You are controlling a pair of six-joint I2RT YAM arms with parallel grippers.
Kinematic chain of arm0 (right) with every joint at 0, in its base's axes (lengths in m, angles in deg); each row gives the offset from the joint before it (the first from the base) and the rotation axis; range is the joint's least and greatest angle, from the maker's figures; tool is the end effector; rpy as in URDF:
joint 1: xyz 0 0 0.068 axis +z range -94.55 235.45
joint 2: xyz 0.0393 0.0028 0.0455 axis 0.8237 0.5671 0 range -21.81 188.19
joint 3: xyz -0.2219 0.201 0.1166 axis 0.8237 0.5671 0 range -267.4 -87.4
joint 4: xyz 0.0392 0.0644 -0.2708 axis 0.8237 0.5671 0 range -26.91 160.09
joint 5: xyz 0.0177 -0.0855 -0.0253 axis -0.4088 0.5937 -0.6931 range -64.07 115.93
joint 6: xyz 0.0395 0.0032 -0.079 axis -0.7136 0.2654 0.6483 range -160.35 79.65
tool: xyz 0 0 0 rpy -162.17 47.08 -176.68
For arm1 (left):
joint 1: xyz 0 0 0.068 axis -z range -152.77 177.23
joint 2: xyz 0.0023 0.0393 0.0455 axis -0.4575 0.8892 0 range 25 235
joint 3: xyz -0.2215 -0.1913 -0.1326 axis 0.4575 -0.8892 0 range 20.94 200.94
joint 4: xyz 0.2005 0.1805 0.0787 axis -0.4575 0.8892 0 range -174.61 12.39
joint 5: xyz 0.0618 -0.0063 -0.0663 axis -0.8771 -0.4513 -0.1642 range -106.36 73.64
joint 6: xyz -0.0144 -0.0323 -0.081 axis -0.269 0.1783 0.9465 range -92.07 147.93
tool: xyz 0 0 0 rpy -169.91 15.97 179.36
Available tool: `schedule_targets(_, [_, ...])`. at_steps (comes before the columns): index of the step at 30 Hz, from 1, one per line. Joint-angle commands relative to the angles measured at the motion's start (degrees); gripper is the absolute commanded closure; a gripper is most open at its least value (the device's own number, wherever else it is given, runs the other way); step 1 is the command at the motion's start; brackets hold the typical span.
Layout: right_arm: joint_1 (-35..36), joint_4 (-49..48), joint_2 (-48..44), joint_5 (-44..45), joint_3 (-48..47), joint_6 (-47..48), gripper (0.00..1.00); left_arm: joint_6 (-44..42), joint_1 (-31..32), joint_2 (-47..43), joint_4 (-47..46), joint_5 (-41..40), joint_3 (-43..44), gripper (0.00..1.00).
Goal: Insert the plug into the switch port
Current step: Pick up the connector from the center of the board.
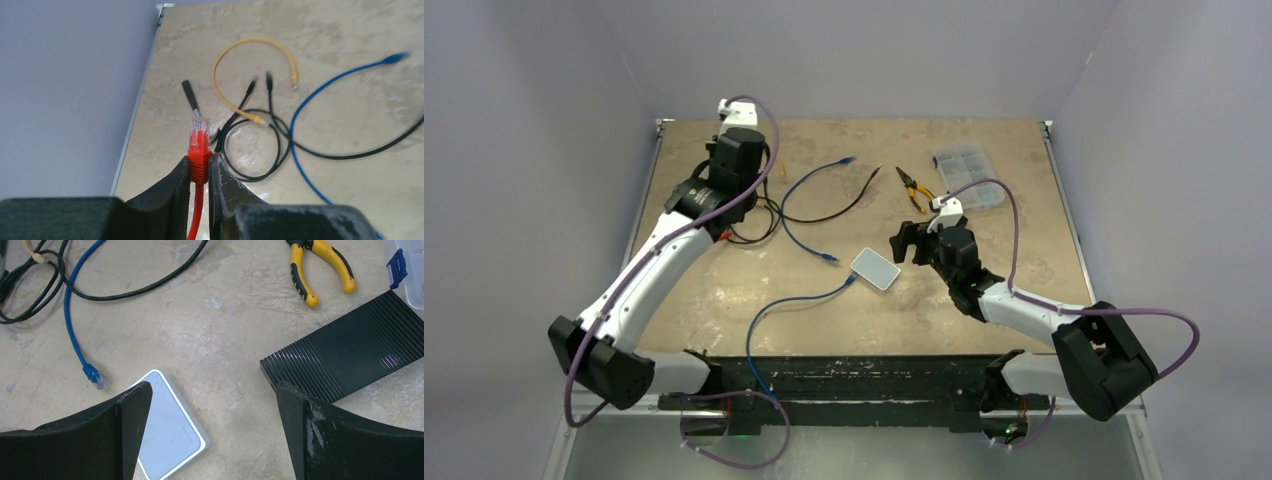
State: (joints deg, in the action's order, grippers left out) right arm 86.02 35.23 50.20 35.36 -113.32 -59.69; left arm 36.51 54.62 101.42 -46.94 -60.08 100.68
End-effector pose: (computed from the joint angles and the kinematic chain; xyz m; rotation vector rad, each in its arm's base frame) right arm 0.2601 0.1388 0.2146 -0.0734 1.9070 0.4390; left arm 0.3057 -0.0972 0.4201 -0.0899 2.0150 0.4314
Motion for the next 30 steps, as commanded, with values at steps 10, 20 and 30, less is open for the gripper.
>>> schedule_targets(10, [-0.07,-2.71,-0.50,-2.06,-1.69,0.61,0.04,1.84,-0.15,-9.09,-8.04,19.94,-7.45,1.00])
schedule_targets(20, [-0.08,-8.28,-3.36,-12.08,0.54,2.10,0.04,8.16,-0.15,-11.03,-24.75,44.68,-26.90,1.00])
schedule_targets(30, [-0.07,-13.53,-1.72,-23.86,0.23,4.09,0.05,11.41,0.06,-7.28,-49.76,64.59,-42.09,1.00])
